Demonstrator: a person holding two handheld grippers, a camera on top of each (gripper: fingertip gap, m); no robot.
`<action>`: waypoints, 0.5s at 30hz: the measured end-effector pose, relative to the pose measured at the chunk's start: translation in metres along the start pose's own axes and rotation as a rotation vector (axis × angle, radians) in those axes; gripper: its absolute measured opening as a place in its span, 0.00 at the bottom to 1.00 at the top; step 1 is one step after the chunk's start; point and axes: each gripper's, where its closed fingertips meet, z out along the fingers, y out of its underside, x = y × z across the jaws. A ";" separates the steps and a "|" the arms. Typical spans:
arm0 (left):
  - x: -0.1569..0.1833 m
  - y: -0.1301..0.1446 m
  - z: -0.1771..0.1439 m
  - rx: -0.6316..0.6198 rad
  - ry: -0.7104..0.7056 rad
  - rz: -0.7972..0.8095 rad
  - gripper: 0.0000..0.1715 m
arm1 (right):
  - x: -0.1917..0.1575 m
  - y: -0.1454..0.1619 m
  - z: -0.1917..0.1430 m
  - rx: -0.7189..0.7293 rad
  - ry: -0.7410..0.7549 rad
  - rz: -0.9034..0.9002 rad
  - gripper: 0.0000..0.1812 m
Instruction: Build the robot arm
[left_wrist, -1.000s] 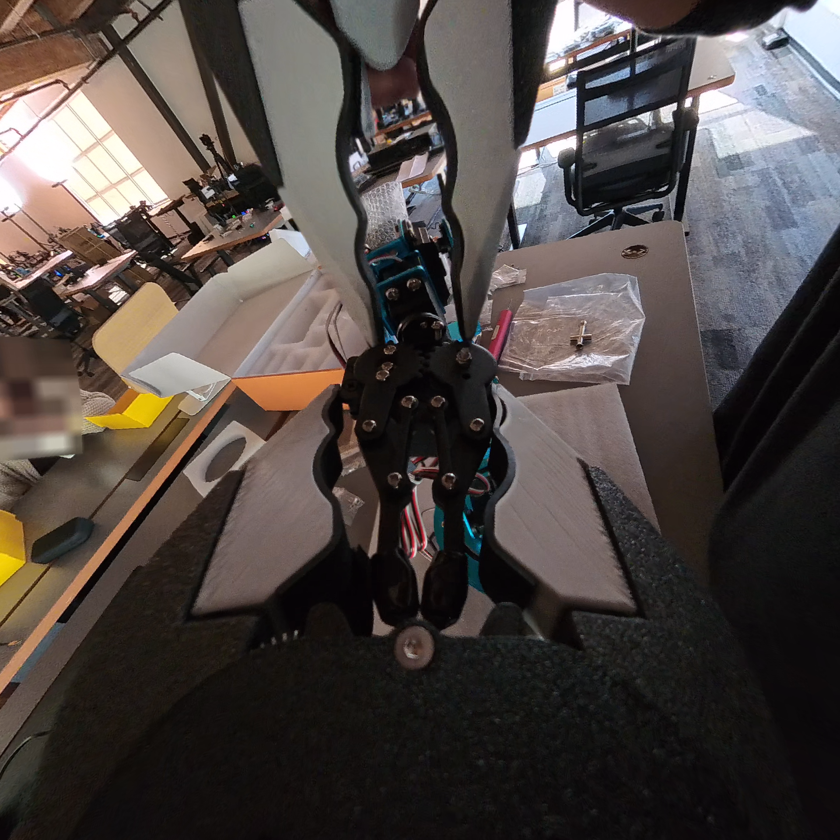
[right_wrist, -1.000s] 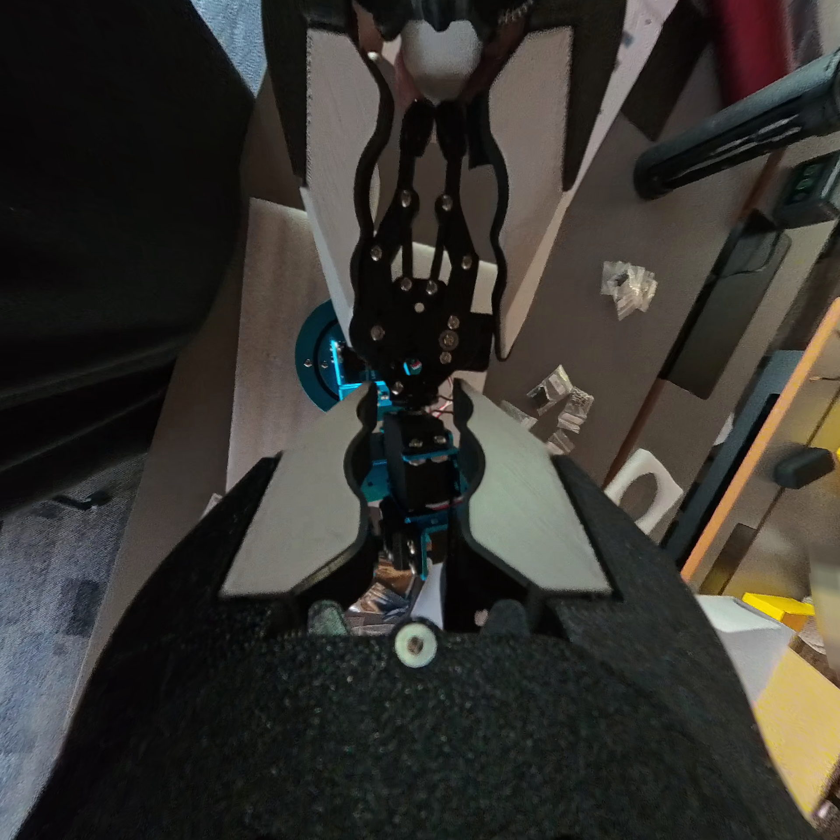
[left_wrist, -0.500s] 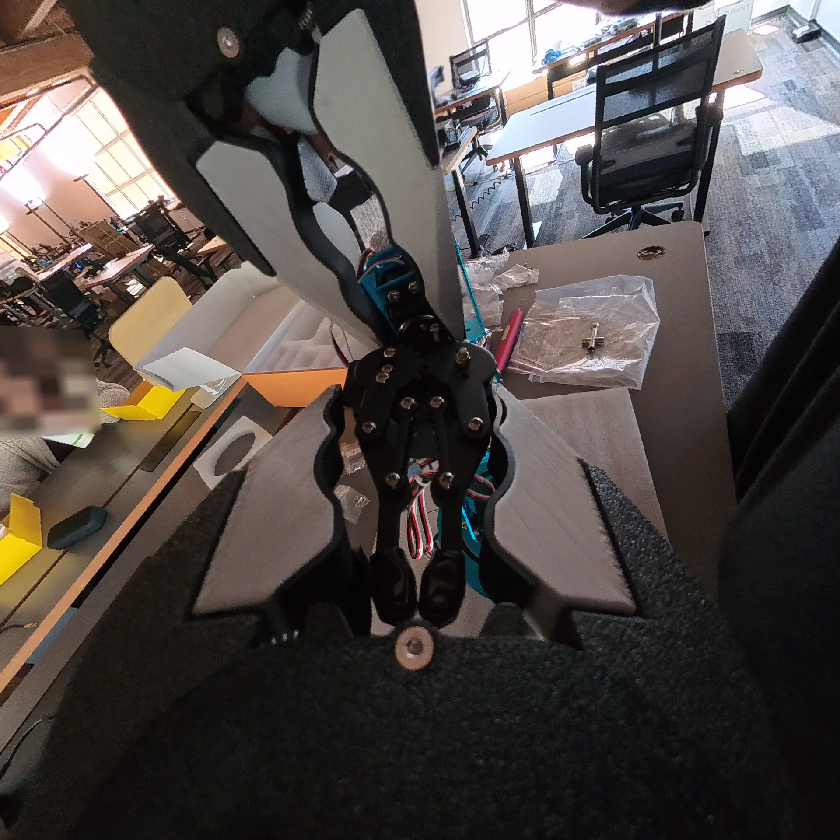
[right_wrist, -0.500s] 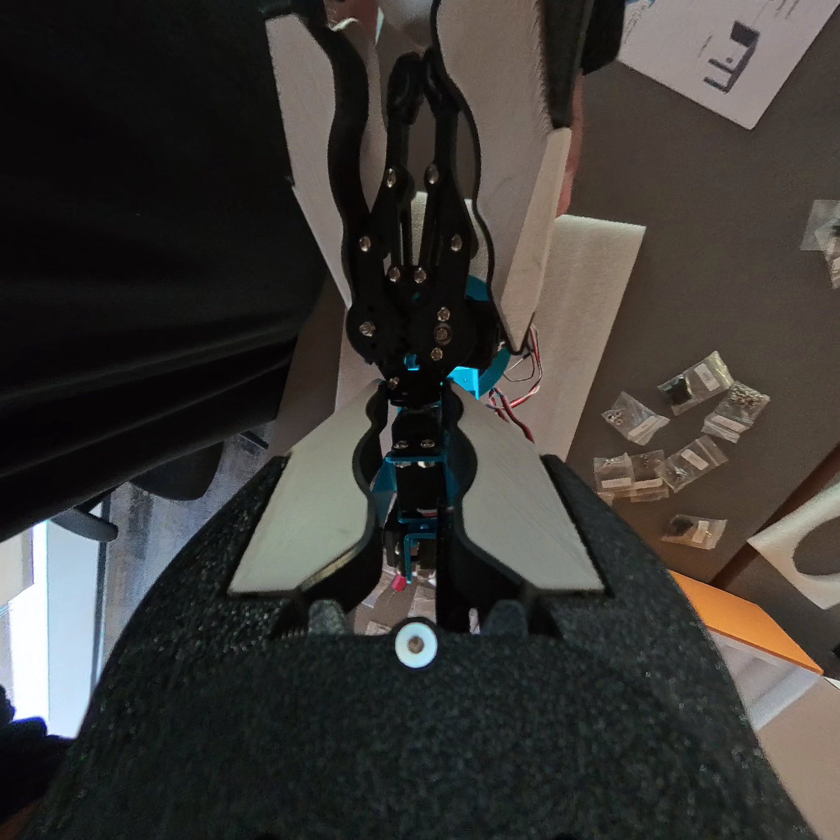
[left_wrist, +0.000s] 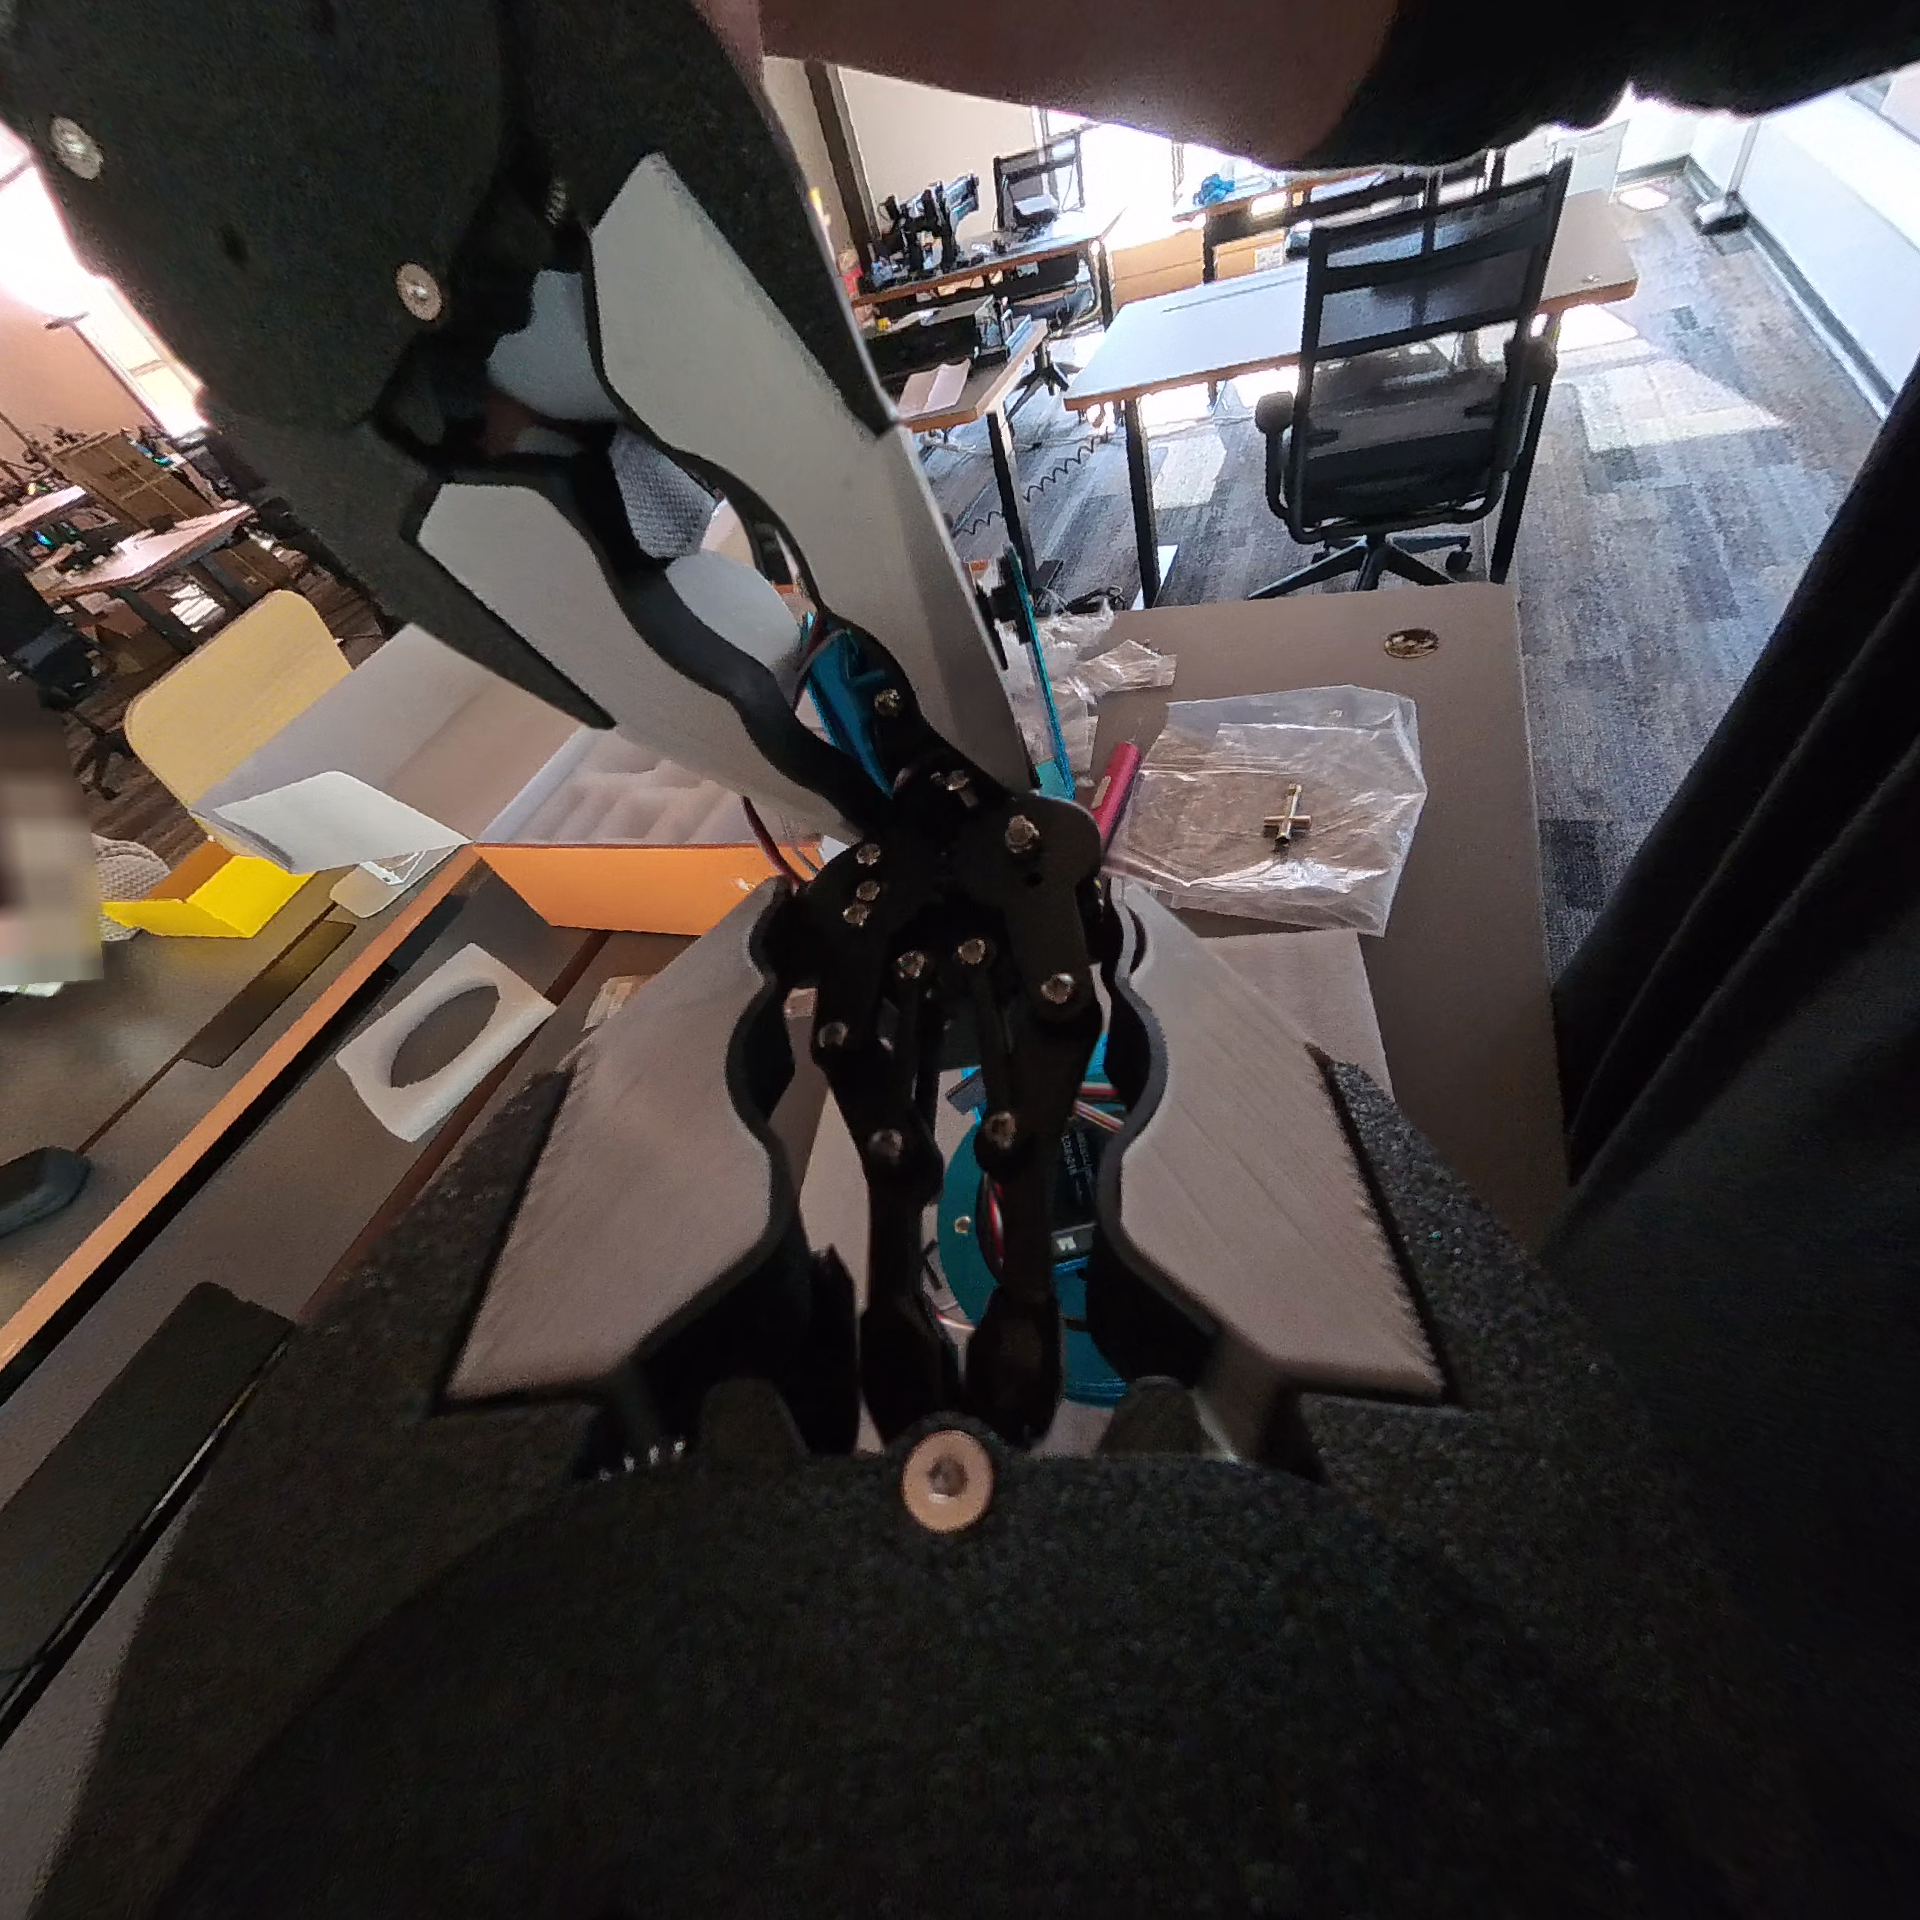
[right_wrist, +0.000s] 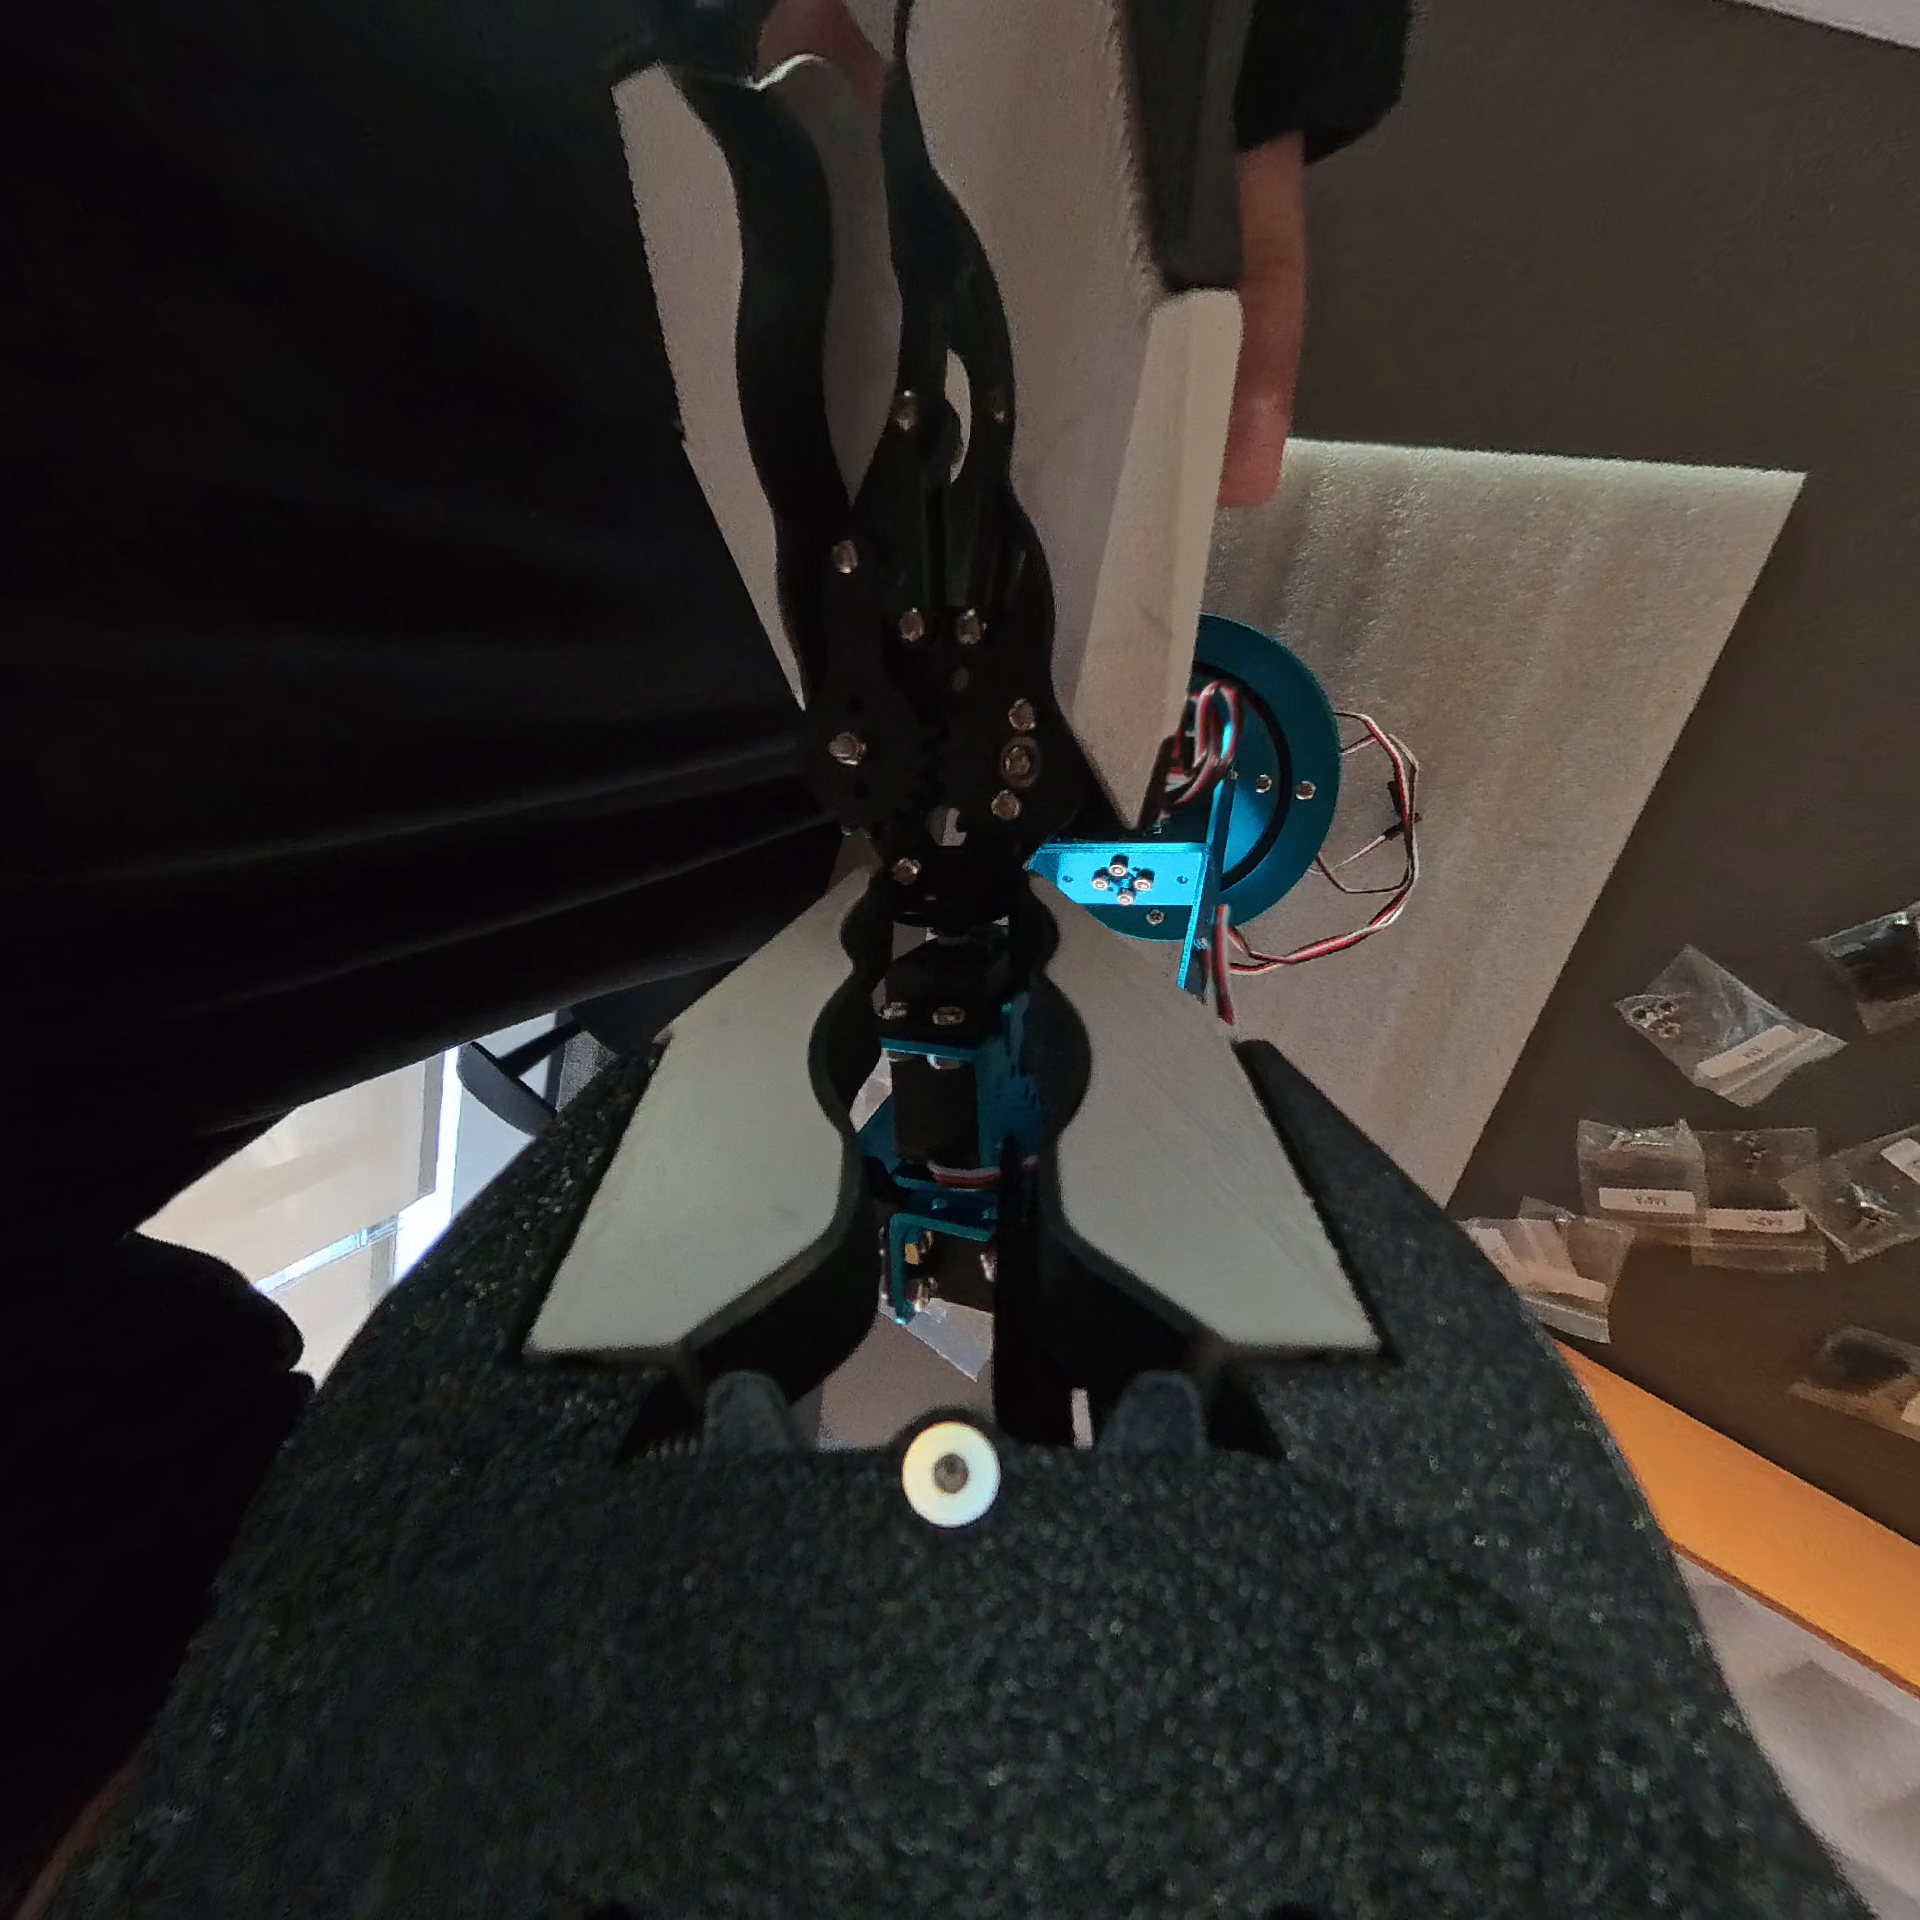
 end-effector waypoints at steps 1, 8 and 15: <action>-0.001 -0.001 -0.001 0.009 0.001 -0.010 0.33 | 0.000 0.000 -0.001 0.006 -0.003 0.001 0.11; 0.000 -0.004 -0.003 0.082 0.057 -0.281 0.45 | 0.000 -0.001 0.000 0.027 0.018 -0.026 0.11; 0.002 0.006 0.001 0.081 0.062 -0.338 0.42 | 0.005 -0.004 -0.003 0.081 0.116 0.011 0.19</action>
